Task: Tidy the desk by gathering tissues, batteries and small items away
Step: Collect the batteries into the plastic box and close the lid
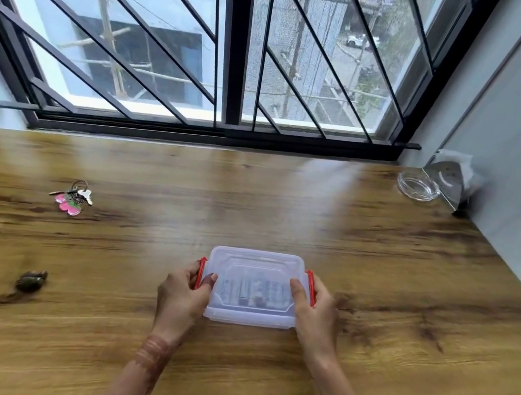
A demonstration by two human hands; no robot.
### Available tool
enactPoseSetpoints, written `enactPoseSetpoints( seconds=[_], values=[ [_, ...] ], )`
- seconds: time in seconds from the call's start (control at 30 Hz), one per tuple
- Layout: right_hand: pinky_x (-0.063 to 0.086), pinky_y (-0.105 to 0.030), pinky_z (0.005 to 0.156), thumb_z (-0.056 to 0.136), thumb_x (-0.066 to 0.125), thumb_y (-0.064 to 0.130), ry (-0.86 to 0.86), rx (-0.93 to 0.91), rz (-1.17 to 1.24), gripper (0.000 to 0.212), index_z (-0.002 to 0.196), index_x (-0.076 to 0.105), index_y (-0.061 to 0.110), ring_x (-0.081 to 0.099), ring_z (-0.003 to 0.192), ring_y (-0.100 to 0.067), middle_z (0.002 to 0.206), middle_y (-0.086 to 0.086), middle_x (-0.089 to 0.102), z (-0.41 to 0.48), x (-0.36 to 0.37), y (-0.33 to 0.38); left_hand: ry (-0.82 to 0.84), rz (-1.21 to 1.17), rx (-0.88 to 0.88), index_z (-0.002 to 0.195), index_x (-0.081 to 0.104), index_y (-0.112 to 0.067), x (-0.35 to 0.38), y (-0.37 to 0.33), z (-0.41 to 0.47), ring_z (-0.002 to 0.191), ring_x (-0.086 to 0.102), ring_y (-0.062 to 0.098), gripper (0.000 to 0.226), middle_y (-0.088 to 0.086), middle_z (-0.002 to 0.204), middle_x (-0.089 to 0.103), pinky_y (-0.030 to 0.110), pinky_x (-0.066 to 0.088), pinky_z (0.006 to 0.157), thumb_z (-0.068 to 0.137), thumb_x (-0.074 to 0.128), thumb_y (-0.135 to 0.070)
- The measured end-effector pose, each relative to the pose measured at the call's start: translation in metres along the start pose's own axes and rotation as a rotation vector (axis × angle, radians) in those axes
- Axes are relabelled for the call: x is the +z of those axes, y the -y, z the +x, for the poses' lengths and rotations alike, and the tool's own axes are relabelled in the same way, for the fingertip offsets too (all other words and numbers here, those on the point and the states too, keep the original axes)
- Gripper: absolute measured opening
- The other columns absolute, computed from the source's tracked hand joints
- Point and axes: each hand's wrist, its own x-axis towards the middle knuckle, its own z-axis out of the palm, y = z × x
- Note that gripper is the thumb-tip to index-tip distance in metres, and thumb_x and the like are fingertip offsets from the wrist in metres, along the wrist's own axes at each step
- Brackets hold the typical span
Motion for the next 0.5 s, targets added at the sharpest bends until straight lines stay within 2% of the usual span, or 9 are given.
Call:
enactPoseSetpoints(
  seconds=[0.1, 0.17, 0.3, 0.37, 0.43, 0.5],
  values=[
    [0.045, -0.038, 0.101, 0.092, 0.052, 0.026, -0.007, -0.032, -0.039, 0.046, 0.133, 0.046, 0.004, 0.053, 0.12, -0.018, 0.13, -0.005, 0.056, 0.002, 0.001, 0.002, 0.011, 0.132, 0.09, 0.11, 0.066, -0.007, -0.001, -0.004, -0.001, 0.087, 0.063, 0.02, 0.025, 0.004, 0.097, 0.07, 0.023, 0.044, 0.073, 0.088, 0.058, -0.014],
    [0.037, -0.032, 0.108, 0.094, 0.05, 0.024, -0.014, -0.055, -0.08, 0.048, 0.135, 0.041, 0.003, 0.047, 0.125, -0.017, 0.136, -0.008, 0.05, 0.002, 0.002, 0.003, 0.005, 0.186, 0.141, 0.109, 0.066, -0.008, 0.001, -0.004, 0.0, 0.088, 0.065, 0.024, 0.024, 0.011, 0.099, 0.072, 0.024, 0.044, 0.07, 0.089, 0.056, -0.013],
    [0.029, -0.006, 0.092, 0.095, 0.049, 0.018, -0.024, -0.086, -0.137, 0.045, 0.135, 0.04, 0.0, 0.045, 0.118, -0.007, 0.135, -0.008, 0.051, 0.002, 0.001, 0.005, -0.009, 0.249, 0.18, 0.111, 0.065, -0.008, 0.002, -0.002, 0.001, 0.089, 0.065, 0.028, 0.025, 0.014, 0.1, 0.072, 0.023, 0.038, 0.065, 0.09, 0.053, -0.015],
    [0.03, -0.01, 0.095, 0.095, 0.049, 0.019, -0.027, -0.089, -0.161, 0.045, 0.136, 0.041, 0.002, 0.046, 0.122, -0.01, 0.136, -0.007, 0.05, 0.003, -0.001, 0.005, -0.003, 0.273, 0.187, 0.112, 0.065, -0.008, 0.002, -0.002, 0.001, 0.09, 0.065, 0.029, 0.026, 0.015, 0.101, 0.071, 0.022, 0.035, 0.063, 0.091, 0.052, -0.015],
    [0.033, -0.019, 0.1, 0.094, 0.05, 0.022, 0.02, -0.051, -0.162, 0.047, 0.137, 0.041, 0.005, 0.048, 0.124, -0.016, 0.135, -0.002, 0.05, 0.004, -0.005, 0.005, 0.002, 0.248, 0.175, 0.116, 0.064, -0.009, 0.0, -0.002, 0.0, 0.093, 0.065, 0.027, 0.028, 0.013, 0.104, 0.071, 0.022, 0.04, 0.066, 0.091, 0.053, -0.018],
    [0.043, -0.026, 0.093, 0.093, 0.052, 0.027, 0.091, 0.014, -0.152, 0.044, 0.132, 0.048, 0.009, 0.057, 0.112, -0.018, 0.124, -0.002, 0.059, 0.004, -0.009, 0.005, 0.007, 0.198, 0.119, 0.116, 0.064, -0.011, -0.002, -0.003, -0.002, 0.096, 0.065, 0.026, 0.029, 0.012, 0.105, 0.071, 0.026, 0.045, 0.074, 0.091, 0.055, -0.023]
  ],
)
